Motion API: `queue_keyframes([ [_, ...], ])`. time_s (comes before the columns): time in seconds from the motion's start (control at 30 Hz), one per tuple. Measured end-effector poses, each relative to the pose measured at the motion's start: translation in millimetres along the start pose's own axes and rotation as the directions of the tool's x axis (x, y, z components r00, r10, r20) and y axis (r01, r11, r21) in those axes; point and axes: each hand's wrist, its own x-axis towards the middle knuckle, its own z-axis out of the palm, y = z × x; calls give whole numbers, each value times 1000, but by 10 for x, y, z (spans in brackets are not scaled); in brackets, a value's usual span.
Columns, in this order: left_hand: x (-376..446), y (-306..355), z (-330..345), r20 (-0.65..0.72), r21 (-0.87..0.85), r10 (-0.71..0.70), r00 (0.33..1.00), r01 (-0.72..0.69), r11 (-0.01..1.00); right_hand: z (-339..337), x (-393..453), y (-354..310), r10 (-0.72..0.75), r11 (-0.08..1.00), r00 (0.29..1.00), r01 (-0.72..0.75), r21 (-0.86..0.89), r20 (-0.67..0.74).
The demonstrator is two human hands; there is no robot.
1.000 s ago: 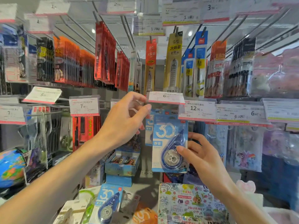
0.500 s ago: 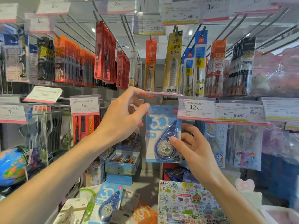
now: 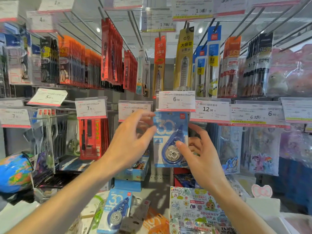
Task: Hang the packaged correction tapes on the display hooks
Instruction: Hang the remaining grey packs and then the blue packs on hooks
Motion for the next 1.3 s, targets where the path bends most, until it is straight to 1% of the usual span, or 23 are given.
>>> queue_keyframes([
  [0.13, -251, -232, 296, -26, -52, -66, 997, 65, 997, 25, 6, 69, -20, 997, 999, 17, -71, -47],
  [0.2, -281, -303, 418, -9, -61, -84, 996, 83, 995, 49, 36, 89, -17, 996, 997, 10, -92, -72],
  [0.27, -259, -350, 521, 21, -87, -102, 995, 103, 991, 85, 69, 124, -5, 993, 997, -4, -122, -72],
  [0.37, -167, -459, 677, 19, -144, -151, 988, 152, 978, 128, 155, 175, 32, 977, 998, -44, -210, -62],
  [0.47, -94, -590, 803, 22, -149, -209, 978, 210, 966, 138, 240, 230, 54, 961, 998, -62, -271, -37],
  [0.63, -1, -755, 867, 17, -89, -159, 987, 160, 983, 162, 315, 401, 119, 942, 993, -106, -319, 22],
  [0.73, 105, -818, 921, 17, -72, -165, 986, 166, 984, 208, 433, 461, 154, 939, 987, -133, -318, 42],
  [0.8, 136, -884, 958, -5, -61, -169, 986, 168, 984, 231, 472, 506, 144, 934, 989, -126, -334, 31],
  [0.9, 131, -998, 1008, 5, -79, -191, 982, 191, 978, 251, 457, 578, 89, 914, 996, -75, -399, 16],
  [1.0, 163, -1075, 1066, 21, -129, -213, 977, 214, 968, 270, 509, 629, 118, 903, 993, -96, -420, 26],
  [1.13, 212, -1090, 1115, 25, -117, -220, 975, 222, 968, 274, 649, 677, 172, 884, 984, -130, -448, 55],
  [1.23, 229, -1093, 1112, 17, -125, -223, 975, 224, 967, 259, 676, 691, 201, 903, 976, -151, -402, 85],
  [1.3, 213, -1080, 1079, 27, -140, -249, 968, 250, 958, 220, 669, 691, 242, 918, 966, -198, -342, 91],
])
